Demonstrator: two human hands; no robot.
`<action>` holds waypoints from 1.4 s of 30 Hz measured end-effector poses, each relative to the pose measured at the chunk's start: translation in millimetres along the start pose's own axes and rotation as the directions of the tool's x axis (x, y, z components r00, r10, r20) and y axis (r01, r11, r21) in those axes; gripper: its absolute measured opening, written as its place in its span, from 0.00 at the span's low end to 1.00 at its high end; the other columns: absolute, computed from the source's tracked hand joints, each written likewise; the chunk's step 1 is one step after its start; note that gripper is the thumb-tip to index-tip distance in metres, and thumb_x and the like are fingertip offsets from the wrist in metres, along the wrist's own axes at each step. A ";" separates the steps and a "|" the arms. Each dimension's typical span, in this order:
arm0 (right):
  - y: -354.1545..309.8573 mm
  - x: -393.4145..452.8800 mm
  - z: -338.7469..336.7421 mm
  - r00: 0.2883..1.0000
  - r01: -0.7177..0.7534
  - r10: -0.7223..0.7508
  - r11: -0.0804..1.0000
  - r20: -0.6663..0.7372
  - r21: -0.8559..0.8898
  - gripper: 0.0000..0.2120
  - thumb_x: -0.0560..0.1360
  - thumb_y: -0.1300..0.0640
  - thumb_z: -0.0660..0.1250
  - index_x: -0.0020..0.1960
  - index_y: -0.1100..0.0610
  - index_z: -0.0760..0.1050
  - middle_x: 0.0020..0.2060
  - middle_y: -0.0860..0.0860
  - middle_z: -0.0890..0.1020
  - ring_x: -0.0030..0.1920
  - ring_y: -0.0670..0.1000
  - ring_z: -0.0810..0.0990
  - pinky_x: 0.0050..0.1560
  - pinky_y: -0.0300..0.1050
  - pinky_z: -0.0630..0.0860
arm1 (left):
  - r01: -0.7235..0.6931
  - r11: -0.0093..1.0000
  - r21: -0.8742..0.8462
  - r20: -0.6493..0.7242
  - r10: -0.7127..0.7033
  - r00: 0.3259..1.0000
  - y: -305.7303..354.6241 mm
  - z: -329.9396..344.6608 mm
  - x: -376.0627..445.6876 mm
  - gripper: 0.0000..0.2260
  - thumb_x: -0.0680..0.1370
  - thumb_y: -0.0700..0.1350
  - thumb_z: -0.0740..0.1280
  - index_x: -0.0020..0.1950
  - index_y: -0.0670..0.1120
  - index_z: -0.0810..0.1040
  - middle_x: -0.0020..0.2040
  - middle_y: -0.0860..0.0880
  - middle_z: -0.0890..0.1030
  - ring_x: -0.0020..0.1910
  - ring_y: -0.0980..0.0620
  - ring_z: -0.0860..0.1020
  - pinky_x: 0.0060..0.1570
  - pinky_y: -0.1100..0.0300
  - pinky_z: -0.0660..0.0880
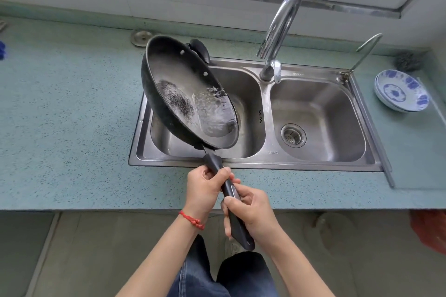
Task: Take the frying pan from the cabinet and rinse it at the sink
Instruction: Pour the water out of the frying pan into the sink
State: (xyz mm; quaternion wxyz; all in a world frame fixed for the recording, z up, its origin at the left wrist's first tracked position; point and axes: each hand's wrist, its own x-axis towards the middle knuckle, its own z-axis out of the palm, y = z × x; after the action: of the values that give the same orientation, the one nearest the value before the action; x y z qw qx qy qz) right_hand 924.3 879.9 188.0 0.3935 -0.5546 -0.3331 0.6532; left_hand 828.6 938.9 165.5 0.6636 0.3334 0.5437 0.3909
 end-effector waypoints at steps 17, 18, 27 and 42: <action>0.6 14.5 -9.5 0.998 -0.010 0.017 0.995 0.068 -0.101 0.13 0.68 0.63 0.61 0.52 0.63 0.71 0.22 0.52 0.72 0.18 0.50 0.73 0.22 0.37 0.71 | -0.174 0.923 0.342 -0.110 0.224 0.968 8.4 0.6 2.6 0.10 0.68 0.41 0.70 0.36 0.34 0.76 0.32 0.39 0.81 0.30 0.46 0.79 0.34 0.53 0.76; 0.4 15.0 -9.4 0.998 -0.013 0.020 0.994 0.064 -0.110 0.15 0.68 0.62 0.62 0.54 0.59 0.71 0.20 0.50 0.73 0.18 0.50 0.73 0.22 0.37 0.70 | -0.187 0.912 0.364 -0.110 0.242 0.964 9.7 0.4 3.6 0.10 0.67 0.41 0.70 0.35 0.34 0.75 0.32 0.38 0.81 0.30 0.46 0.78 0.32 0.53 0.75; -7.5 10.3 2.7 0.990 0.135 -0.131 0.987 -0.042 0.089 0.06 0.66 0.65 0.62 0.40 0.57 0.74 0.16 0.51 0.70 0.16 0.51 0.64 0.20 0.37 0.62 | -0.226 0.950 0.214 -0.045 0.241 0.969 29.3 8.5 0.6 0.05 0.71 0.37 0.69 0.38 0.36 0.75 0.27 0.50 0.82 0.31 0.53 0.83 0.35 0.59 0.79; -24.3 -1.2 6.1 0.980 0.157 -0.191 0.911 0.053 0.381 0.03 0.60 0.60 0.67 0.33 0.58 0.74 0.20 0.56 0.66 0.14 0.48 0.64 0.17 0.34 0.65 | 0.040 0.844 -0.534 0.192 0.075 0.978 37.6 15.1 -7.1 0.05 0.68 0.41 0.67 0.41 0.40 0.75 0.30 0.48 0.81 0.33 0.50 0.82 0.35 0.61 0.78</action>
State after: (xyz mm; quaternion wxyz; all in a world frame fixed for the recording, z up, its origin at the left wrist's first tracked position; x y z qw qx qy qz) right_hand 921.9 890.2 210.7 0.5334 -0.4076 -0.2676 0.6912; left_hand 836.9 950.2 204.2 0.7792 0.1787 0.3384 0.4963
